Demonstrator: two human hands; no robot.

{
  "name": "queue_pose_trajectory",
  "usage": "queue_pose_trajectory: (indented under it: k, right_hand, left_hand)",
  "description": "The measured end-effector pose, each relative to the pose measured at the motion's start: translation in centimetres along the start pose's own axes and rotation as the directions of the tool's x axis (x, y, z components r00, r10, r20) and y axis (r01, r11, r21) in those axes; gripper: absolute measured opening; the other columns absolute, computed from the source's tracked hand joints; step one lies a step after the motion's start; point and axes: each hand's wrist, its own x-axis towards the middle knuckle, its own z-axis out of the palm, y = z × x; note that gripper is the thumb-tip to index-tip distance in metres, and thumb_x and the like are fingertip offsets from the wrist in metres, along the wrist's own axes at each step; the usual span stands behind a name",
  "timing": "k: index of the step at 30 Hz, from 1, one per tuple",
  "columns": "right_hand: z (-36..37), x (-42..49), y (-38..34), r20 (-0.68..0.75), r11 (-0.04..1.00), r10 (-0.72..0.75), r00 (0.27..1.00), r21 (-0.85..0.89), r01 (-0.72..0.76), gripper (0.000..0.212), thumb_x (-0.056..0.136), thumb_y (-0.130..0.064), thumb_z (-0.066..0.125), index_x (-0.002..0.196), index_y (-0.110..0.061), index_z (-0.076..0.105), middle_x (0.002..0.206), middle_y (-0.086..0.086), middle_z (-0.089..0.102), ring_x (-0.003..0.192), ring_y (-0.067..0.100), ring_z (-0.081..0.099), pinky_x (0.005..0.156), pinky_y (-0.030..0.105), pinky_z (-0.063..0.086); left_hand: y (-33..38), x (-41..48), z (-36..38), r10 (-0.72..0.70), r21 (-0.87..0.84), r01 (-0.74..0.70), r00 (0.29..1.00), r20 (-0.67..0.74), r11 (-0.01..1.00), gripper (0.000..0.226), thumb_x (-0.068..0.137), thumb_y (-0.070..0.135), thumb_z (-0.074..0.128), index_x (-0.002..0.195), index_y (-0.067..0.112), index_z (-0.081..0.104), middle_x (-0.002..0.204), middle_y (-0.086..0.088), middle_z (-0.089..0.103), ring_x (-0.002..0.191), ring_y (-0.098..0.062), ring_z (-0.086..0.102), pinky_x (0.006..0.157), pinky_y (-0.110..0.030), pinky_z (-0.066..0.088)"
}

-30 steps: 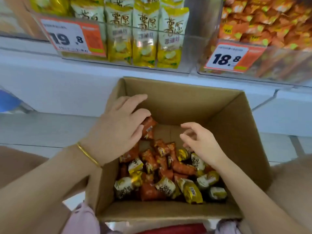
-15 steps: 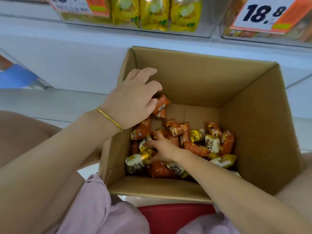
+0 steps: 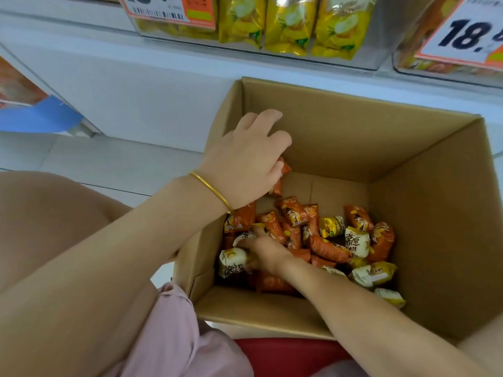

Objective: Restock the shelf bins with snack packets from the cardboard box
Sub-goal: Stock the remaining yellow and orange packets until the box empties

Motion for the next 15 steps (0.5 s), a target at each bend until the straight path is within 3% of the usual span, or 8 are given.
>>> queue_pose_trajectory:
  k: [5, 9, 12, 13, 15]
  right_hand:
    - [-2.9, -2.6, -0.1, -0.039, 0.993, -0.001, 0.999, 0.114, 0.005, 0.066, 0.080, -0.022, 0.075, 0.140, -0.026, 0.046, 0.151, 0.011, 0.026, 0.136, 0.033, 0.035, 0.111, 0.038, 0.035]
    - [-6.9, -7.7, 0.5, -0.225, 0.983, 0.003, 0.974, 0.180, 0.038, 0.065, 0.080, -0.023, 0.076, 0.139, -0.025, 0.048, 0.153, 0.007, 0.027, 0.143, 0.024, 0.023, 0.115, 0.030, 0.021]
    - [-10.5, -11.4, 0.6, -0.453, 0.979, 0.062, 0.889, 0.203, 0.035, 0.065, 0.078, -0.024, 0.077, 0.137, -0.024, 0.050, 0.149, 0.003, 0.033, 0.139, 0.019, 0.029, 0.106, 0.014, 0.017]
    - [-11.5, -12.3, 0.5, -0.513, 0.976, 0.074, 0.855, 0.213, 0.043, 0.063, 0.078, -0.024, 0.077, 0.136, -0.025, 0.051, 0.147, 0.002, 0.035, 0.137, 0.017, 0.030, 0.103, 0.012, 0.018]
    - [-13.0, -13.8, 0.2, -0.586, 0.971, 0.076, 0.807, 0.228, 0.073, 0.062, 0.076, -0.024, 0.078, 0.133, -0.026, 0.054, 0.144, 0.000, 0.038, 0.135, 0.013, 0.031, 0.104, 0.013, 0.020]
  left_hand:
    - [-0.1, -0.1, 0.3, 0.007, 0.006, -0.007, 1.000, 0.031, 1.000, 0.032, 0.095, 0.021, 0.046, 0.125, 0.012, 0.055, 0.150, -0.009, 0.029, 0.135, -0.026, 0.030, 0.100, -0.042, 0.042]
    - [-0.2, 0.1, 1.7, -0.097, -0.081, 0.114, 0.977, 0.190, 0.990, 0.039, 0.094, 0.035, 0.047, 0.128, 0.017, 0.050, 0.140, -0.006, 0.038, 0.127, -0.024, 0.040, 0.101, -0.040, 0.041]
    - [0.2, 0.8, 2.6, -0.133, -0.257, 0.305, 0.841, 0.524, 0.917, 0.081, 0.080, 0.063, 0.056, 0.143, 0.019, 0.031, 0.143, -0.002, 0.037, 0.127, -0.018, 0.043, 0.105, -0.036, 0.039]
    - [0.7, 0.9, 2.7, -0.103, -0.323, 0.360, 0.791, 0.603, 0.875, 0.091, 0.078, 0.062, 0.061, 0.148, 0.022, 0.020, 0.146, 0.002, 0.034, 0.127, -0.015, 0.043, 0.105, -0.033, 0.040]
    - [2.0, 1.0, 2.7, -0.036, -0.501, 0.477, 0.750, 0.661, 0.723, 0.099, 0.078, 0.041, 0.073, 0.150, 0.031, 0.006, 0.140, 0.010, 0.035, 0.117, -0.011, 0.052, 0.094, -0.033, 0.051]
